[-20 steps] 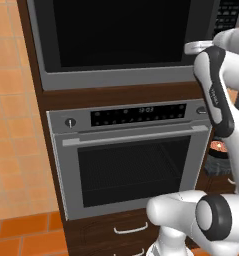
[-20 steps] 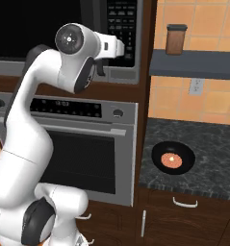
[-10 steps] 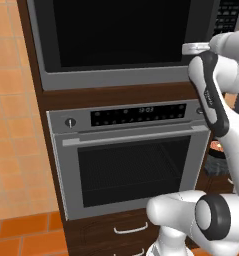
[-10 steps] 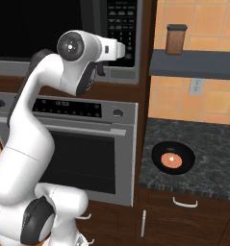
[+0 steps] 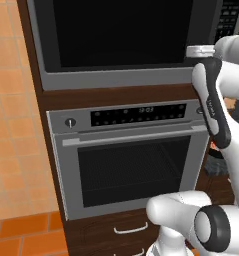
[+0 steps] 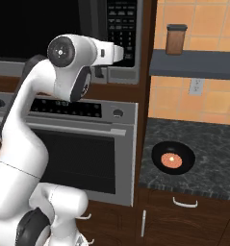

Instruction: Open the microwave, place the bowl with waffle inside the microwave, then close the microwave door and turn it on.

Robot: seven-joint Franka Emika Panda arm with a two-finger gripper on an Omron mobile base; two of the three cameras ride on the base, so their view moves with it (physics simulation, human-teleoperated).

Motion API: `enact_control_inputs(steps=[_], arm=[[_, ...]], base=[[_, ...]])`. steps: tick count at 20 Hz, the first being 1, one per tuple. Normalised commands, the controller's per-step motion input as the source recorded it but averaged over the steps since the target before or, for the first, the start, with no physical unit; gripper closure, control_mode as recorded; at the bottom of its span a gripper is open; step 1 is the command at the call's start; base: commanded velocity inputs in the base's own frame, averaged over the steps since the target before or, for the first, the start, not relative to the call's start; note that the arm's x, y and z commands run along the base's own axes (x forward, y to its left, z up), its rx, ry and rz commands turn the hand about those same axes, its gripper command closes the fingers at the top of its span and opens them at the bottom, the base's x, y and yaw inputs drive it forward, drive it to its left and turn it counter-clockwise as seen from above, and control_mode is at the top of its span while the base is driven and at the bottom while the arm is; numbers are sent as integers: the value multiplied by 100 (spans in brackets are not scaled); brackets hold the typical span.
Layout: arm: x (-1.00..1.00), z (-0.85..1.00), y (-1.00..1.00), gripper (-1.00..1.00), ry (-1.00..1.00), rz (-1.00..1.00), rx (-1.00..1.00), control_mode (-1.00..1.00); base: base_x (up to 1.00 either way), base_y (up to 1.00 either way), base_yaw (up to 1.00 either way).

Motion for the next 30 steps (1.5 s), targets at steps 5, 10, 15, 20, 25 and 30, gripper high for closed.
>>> enact_control_inputs(steps=[5, 10, 15, 20, 25, 30], arm=[[-100, 0, 1, 100, -8, -22, 0, -100], [-100, 0, 7, 100, -10, -26, 0, -100], [-100, 0, 8, 100, -8, -14, -6, -100], [-100, -2, 38, 100, -19, -3, -10, -100], [-100, -18, 75, 100, -20, -2, -16, -100], [-98, -24, 97, -100, -5, -12, -16, -100]], base=[[0, 0, 0], [0, 0, 0], [0, 0, 0], [0, 0, 0], [0, 0, 0], [0, 0, 0]])
